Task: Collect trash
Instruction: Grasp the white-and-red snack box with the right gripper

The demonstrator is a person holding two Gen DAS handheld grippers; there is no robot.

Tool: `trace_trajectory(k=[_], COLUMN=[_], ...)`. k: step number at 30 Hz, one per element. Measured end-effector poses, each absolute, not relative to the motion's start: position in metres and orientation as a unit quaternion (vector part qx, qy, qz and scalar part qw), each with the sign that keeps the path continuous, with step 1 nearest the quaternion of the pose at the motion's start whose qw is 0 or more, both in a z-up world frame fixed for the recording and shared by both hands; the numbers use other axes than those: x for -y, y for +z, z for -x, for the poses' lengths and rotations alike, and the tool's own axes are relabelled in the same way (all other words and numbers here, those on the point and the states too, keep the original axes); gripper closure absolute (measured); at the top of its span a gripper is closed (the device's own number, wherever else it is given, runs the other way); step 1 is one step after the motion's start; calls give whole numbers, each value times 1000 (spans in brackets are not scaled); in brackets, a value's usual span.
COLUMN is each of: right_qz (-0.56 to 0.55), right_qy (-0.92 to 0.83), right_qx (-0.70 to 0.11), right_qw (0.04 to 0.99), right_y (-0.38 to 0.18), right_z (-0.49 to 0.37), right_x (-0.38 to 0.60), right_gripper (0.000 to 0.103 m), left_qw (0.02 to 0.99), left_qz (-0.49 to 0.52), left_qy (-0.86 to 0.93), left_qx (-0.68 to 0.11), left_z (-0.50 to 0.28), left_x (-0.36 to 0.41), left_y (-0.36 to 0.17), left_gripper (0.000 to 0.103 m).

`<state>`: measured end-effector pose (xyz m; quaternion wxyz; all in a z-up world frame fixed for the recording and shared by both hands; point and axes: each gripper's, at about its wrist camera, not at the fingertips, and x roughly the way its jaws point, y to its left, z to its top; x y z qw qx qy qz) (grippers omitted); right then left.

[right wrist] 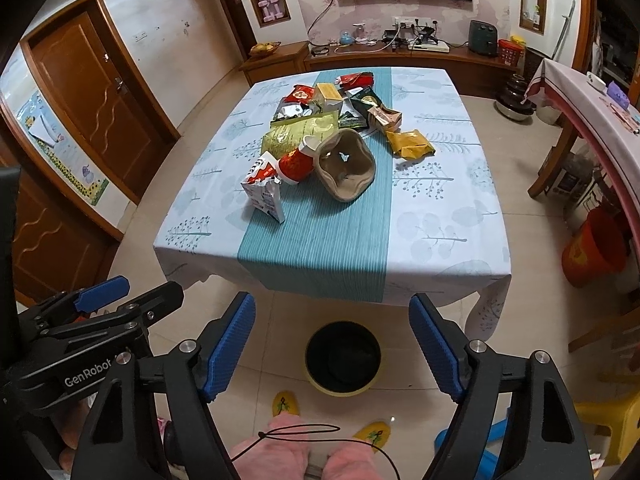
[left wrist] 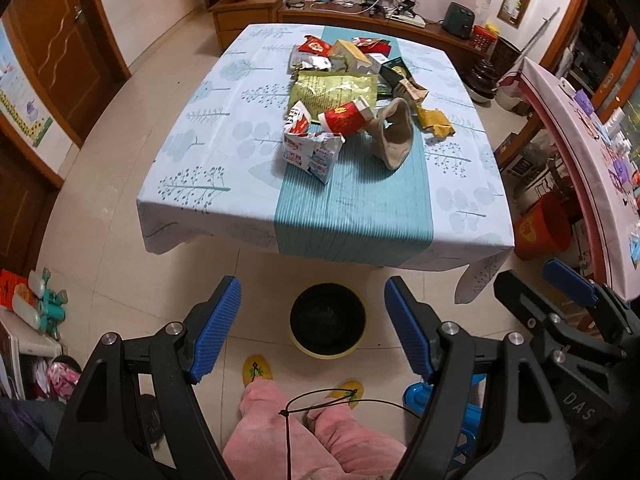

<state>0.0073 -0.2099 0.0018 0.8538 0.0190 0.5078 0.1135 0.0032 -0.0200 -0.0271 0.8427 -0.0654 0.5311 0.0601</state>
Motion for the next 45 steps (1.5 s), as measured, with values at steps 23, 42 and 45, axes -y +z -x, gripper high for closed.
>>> trace_trajectory(k=[23,42,45], right_qz=[64,241,218], right_qy=[141,157,169], right_qx=[-492,-574,-578], right_qw=[857,766,768], right_y=[-20,-172,-175], right_z=[-134,-258,-255], right_x=[69,-62,-59], right_gripper=[31,71,89], left_qw=[850,826,825], left_qz=[50,-15,-22], left_qy=[61,3,-10], left_qx=[-520,-564,-565], left_z=[-118,-222,-228], left_x=[-122,-200,-196], left_y=[-40,-102,-102], left_gripper=[31,31,31])
